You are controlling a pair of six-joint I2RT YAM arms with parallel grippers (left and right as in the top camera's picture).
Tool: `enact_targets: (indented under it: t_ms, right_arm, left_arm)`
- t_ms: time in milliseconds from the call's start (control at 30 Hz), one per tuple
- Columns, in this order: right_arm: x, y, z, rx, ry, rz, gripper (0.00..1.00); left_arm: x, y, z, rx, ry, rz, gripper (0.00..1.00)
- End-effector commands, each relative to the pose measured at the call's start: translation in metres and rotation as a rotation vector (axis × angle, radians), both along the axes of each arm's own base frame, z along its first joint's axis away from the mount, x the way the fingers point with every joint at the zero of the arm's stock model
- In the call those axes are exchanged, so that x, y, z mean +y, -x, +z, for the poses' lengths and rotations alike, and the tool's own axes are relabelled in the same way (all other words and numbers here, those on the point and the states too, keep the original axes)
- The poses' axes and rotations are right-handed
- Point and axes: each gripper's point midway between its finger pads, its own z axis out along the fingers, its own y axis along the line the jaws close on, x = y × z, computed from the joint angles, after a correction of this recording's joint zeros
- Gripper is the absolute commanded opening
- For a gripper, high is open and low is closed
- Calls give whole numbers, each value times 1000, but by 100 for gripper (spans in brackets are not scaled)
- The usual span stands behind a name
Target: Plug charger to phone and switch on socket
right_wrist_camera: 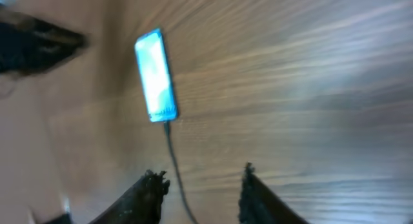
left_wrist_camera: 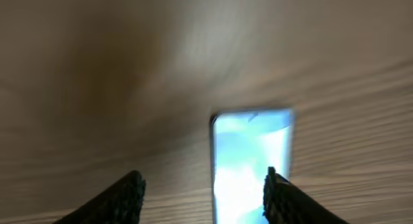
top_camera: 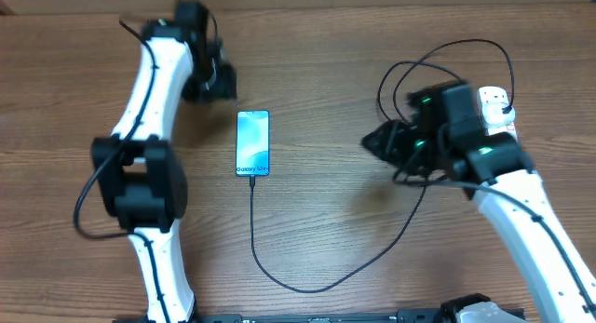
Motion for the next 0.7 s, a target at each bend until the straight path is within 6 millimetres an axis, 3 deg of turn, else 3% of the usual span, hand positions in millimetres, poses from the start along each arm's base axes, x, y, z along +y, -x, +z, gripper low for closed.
enact_targets:
  t_ms: [0,100,133,233,267,467,667]
  right_arm:
    - [-32,-19,26,-72,-1,-86,24]
    - [-62,-27,32,-98,-22,-131,8]
    - [-81,-31,34,-110,-34,-166,4]
    - [-121,-36,41,-141,-63,-255,4]
    - [-137,-38,43,-153,-73,-295,4]
    - [-227,-40,44,-202,-125,-521,4]
    - [-298,-41,11,-171,-232,-664,4]
  left_arm:
    - [-5,-1,136,-313,30,-8,72]
    - [-14,12,185,-415,79,-34,79]
    - [-18,22,204,-451,101,-49,81]
    - [-25,39,226,-482,140,-74,95]
    - [-27,43,229,-485,150,-79,100]
    - [-29,56,223,-428,173,-75,100]
    - [-29,56,216,-402,170,-73,100]
